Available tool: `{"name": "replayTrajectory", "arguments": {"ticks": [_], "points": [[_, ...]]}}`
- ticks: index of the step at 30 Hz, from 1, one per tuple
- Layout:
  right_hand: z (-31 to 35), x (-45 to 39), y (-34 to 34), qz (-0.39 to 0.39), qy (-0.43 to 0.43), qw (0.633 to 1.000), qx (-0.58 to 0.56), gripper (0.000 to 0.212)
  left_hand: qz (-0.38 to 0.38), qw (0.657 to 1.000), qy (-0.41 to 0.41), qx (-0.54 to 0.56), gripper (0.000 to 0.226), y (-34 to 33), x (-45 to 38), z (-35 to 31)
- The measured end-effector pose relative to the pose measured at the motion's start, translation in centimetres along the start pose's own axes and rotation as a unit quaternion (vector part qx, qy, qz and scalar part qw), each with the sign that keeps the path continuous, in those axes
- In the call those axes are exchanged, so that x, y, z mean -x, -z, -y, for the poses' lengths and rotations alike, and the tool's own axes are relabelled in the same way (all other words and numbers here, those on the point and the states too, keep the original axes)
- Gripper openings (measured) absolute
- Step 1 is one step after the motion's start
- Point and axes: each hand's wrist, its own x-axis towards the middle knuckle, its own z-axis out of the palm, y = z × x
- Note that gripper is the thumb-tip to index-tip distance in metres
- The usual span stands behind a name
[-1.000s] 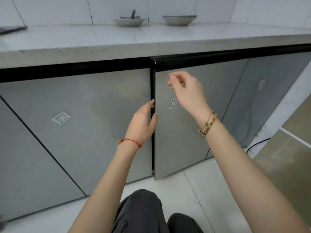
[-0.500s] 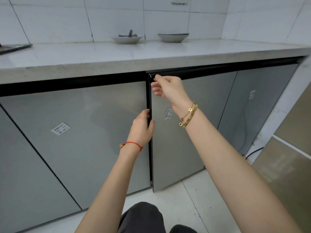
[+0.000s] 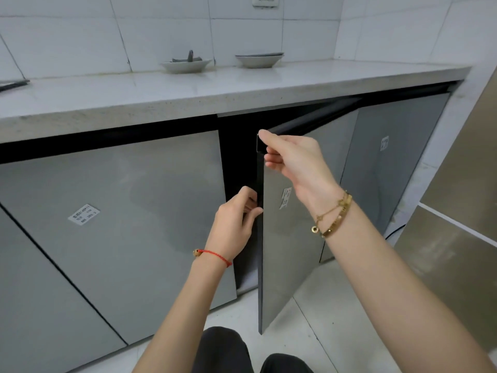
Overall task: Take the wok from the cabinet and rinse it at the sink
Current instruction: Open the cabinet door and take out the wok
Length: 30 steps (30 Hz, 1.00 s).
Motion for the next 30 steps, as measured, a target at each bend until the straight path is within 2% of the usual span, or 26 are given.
{"name": "replayTrajectory", "arguments": {"ticks": [8, 13, 20, 24, 28, 30], "points": [[1.1, 3.6, 5.3, -0.032, 0.042, 0.994, 0.096, 0.035, 0.039, 0.995, -0.077, 0.054, 0.022, -2.1, 1.3, -3.6], [2.1, 5.4, 8.7, -0.054, 0.043, 0.988, 0.139, 0.041, 0.091, 0.985, -0.131, 0.071, 0.028, -3.9, 1.4, -6.0], [4.0, 7.9, 14.3, -0.09, 0.045, 0.972, 0.214, 0.033, 0.142, 0.967, -0.206, 0.054, 0.034, -7.7, 0.6, -9.7], [4.7, 9.2, 17.6, -0.149, 0.074, 0.941, 0.296, 0.035, 0.14, 0.957, -0.246, 0.054, 0.034, -10.4, 0.4, -12.0], [4.3, 10.3, 20.0, -0.272, 0.143, 0.868, 0.39, 0.033, 0.13, 0.952, -0.262, 0.087, 0.034, -13.4, 0.6, -14.2], [4.1, 10.6, 20.8, -0.31, 0.185, 0.838, 0.409, 0.029, 0.118, 0.953, -0.264, 0.091, 0.033, -15.0, 0.7, -15.2]]}}
